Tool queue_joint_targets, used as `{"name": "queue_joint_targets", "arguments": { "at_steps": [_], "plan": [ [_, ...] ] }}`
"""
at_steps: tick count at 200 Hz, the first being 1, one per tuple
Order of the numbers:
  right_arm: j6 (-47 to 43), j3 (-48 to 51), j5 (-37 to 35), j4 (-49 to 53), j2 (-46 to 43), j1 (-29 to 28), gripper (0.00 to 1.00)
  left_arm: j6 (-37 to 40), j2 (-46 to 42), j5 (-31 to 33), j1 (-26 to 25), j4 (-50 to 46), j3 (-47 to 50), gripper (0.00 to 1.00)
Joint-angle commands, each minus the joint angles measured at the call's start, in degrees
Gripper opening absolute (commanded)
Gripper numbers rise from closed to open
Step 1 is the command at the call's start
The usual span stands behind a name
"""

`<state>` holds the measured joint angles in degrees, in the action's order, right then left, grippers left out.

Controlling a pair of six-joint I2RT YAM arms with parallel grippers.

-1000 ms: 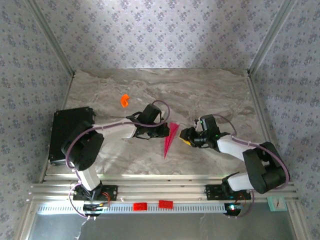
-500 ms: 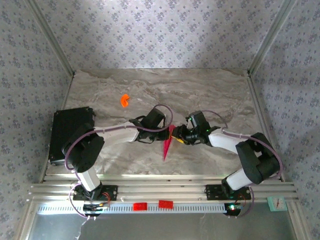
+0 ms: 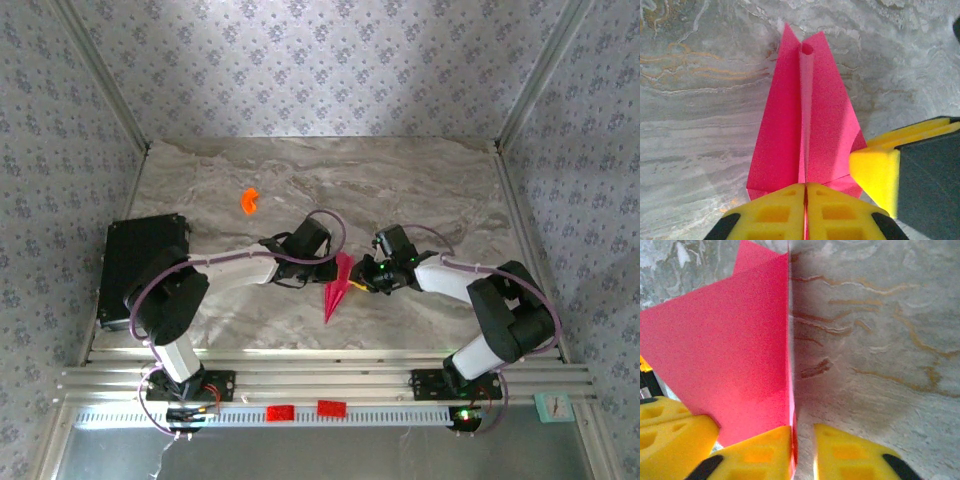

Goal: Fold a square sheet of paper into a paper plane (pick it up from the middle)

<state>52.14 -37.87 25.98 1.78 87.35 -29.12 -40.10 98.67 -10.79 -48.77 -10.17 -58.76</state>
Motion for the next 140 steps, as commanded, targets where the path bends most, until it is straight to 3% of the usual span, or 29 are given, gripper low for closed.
{"name": "queue_joint_targets", "arguments": {
  "at_steps": [1, 52, 140],
  "plan": [
    [0.8, -0.8, 1.9, -1.4, 0.9, 0.3, 0.14, 0.8, -0.8, -1.6, -0.5, -2.4, -1.0, 0.17],
    [2.1, -0.1, 2.0, -2.4, 1.3, 0.8, 0.12, -0.5, -4.5, -2.3, -1.2, -3.8, 1.8, 0.36],
    [3.1, 0.5, 1.2, -3.8, 1.6, 0.9, 0.12, 0.0, -5.3, -2.3, -3.7, -3.4, 2.4, 0.37]
  ]
}}
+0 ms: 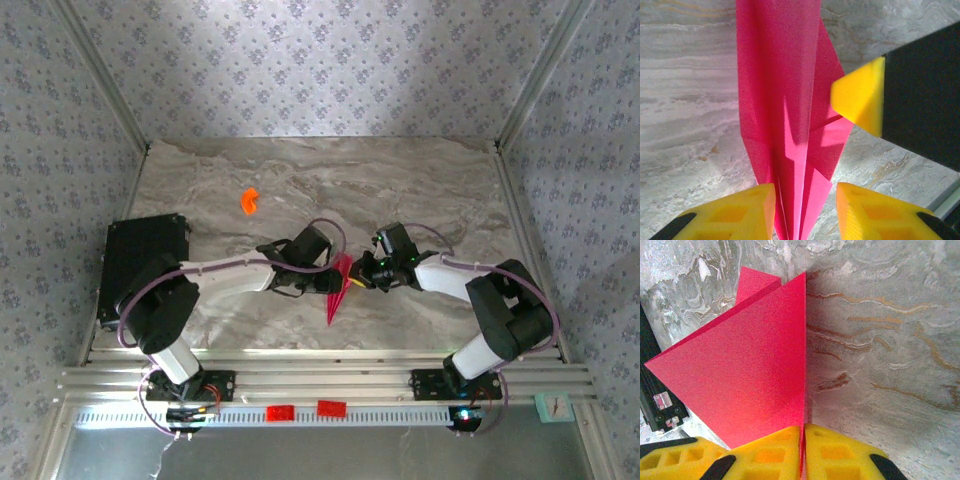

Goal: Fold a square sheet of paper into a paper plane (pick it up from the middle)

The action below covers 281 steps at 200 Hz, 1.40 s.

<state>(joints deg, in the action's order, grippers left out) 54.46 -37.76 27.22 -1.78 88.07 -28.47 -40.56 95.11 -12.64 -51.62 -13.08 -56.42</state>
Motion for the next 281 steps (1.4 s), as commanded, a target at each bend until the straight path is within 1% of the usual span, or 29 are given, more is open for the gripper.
{"name": "queue_joint_targets", "arguments": {
  "at_steps": [1, 58, 158, 218, 237, 245, 270, 281],
  "plan": [
    [0.7, 0.4, 0.0, -0.3, 0.8, 0.2, 0.12, 0.4, -1.8, -0.4, -0.8, -0.5, 0.1, 0.37],
    [1.2, 0.9, 0.2, -2.3, 0.6, 0.1, 0.12, 0.5, 0.1, 0.9, -1.2, -1.3, -0.5, 0.38],
    [1.5, 1.2, 0.6, -3.1, 1.2, 0.0, 0.12, 0.4, 1.9, 0.3, -1.7, -1.3, -1.1, 0.39],
    [1.7, 1.4, 0.3, -2.9, 0.9, 0.0, 0.11, 0.5, -1.1, 4.4, -2.7, -1.3, -0.7, 0.40],
    [1.5, 1.3, 0.3, -2.5, 0.7, 0.1, 0.11, -0.3, -2.5, 8.2, -3.0, -1.5, 0.2, 0.41],
    [1.2, 1.2, 0.4, -2.2, 0.8, 0.2, 0.11, -0.3, -2.9, 9.0, -3.0, -1.3, 0.7, 0.42],
    [0.9, 1.5, 0.5, -1.7, 0.7, 0.6, 0.11, -0.4, -3.7, 10.0, -3.2, -1.0, 1.2, 0.42],
    [1.0, 1.5, 0.5, -1.9, 0.7, 0.7, 0.11, -0.3, -3.7, 9.6, -3.2, -0.5, 1.5, 0.44]
  ]
}}
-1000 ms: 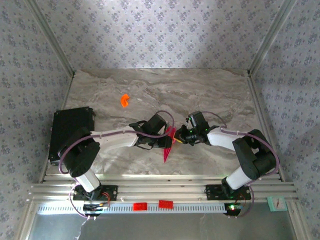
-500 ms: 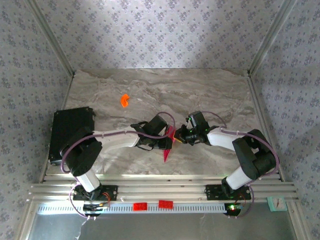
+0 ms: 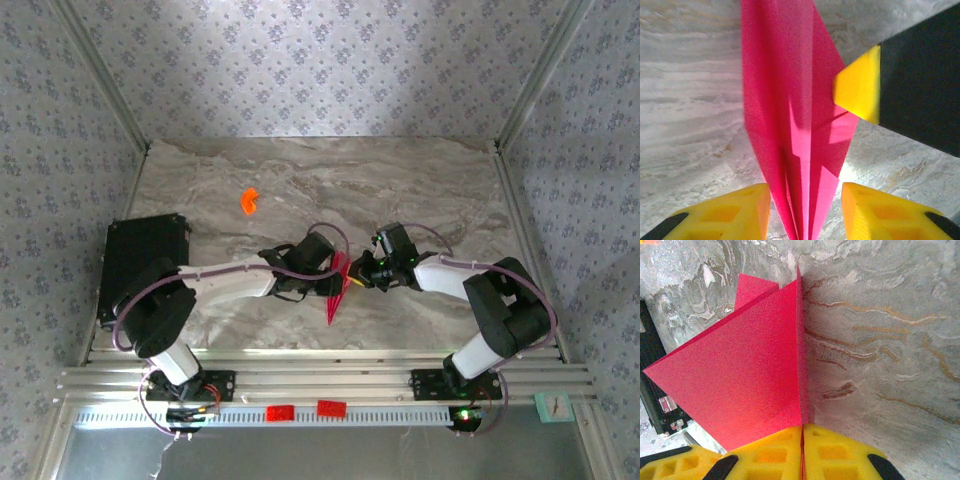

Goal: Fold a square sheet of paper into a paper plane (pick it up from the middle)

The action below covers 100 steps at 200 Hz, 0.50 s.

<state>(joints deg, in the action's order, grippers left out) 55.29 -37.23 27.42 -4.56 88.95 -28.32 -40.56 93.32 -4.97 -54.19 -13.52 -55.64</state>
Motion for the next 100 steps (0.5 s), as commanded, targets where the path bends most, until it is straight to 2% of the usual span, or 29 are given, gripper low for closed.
{"name": "queue_joint_targets", "arguments": {
  "at_steps": [1, 100],
  "plan": [
    [0.1, 1.0, 0.3, 0.9, -0.2, 0.5, 0.11, -0.3, -1.9, 1.9, -0.6, -0.1, 0.7, 0.44],
    [0.0, 0.6, 0.3, 1.7, -0.2, 0.6, 0.11, 0.7, 1.2, -3.2, -0.8, 1.2, -1.6, 0.40]
  ]
}}
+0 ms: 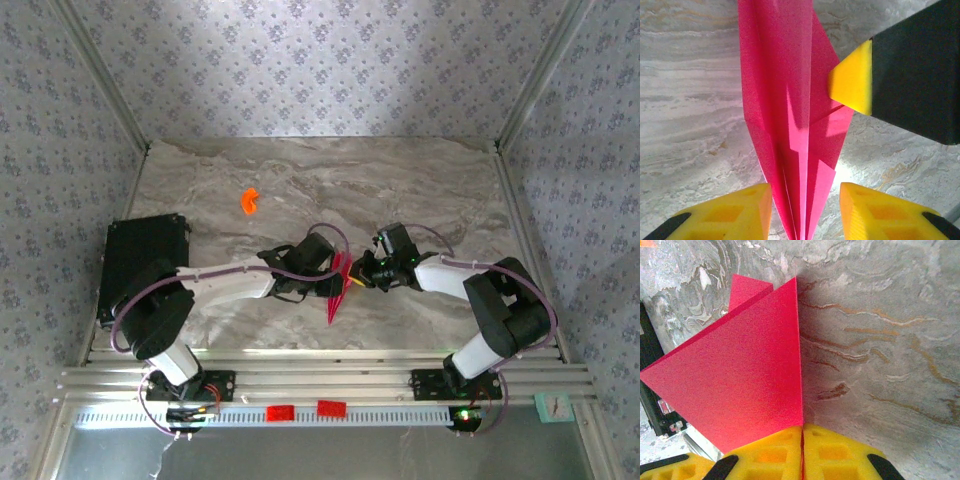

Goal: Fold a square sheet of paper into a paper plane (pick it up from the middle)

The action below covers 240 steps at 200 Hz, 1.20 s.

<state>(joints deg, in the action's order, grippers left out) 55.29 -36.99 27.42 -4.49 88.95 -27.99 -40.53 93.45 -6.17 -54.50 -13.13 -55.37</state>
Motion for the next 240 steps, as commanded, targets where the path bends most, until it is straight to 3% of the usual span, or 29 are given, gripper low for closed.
{"name": "queue_joint_targets", "arguments": {
  "at_steps": [1, 95, 240],
  "plan": [
    [0.0, 0.4, 0.3, 1.6, -0.2, 0.3, 0.11, 0.6, 1.2, -2.0, -0.5, 0.8, -1.8, 0.40],
    [-0.2, 0.3, 0.4, 2.3, -0.4, 0.6, 0.11, 0.9, 3.5, -3.3, -0.5, 0.3, -3.4, 0.37],
    [-0.3, 0.3, 0.7, 2.0, -0.2, 0.7, 0.11, 1.0, 6.7, -4.0, -0.5, -0.2, -5.2, 0.41]
  ]
}}
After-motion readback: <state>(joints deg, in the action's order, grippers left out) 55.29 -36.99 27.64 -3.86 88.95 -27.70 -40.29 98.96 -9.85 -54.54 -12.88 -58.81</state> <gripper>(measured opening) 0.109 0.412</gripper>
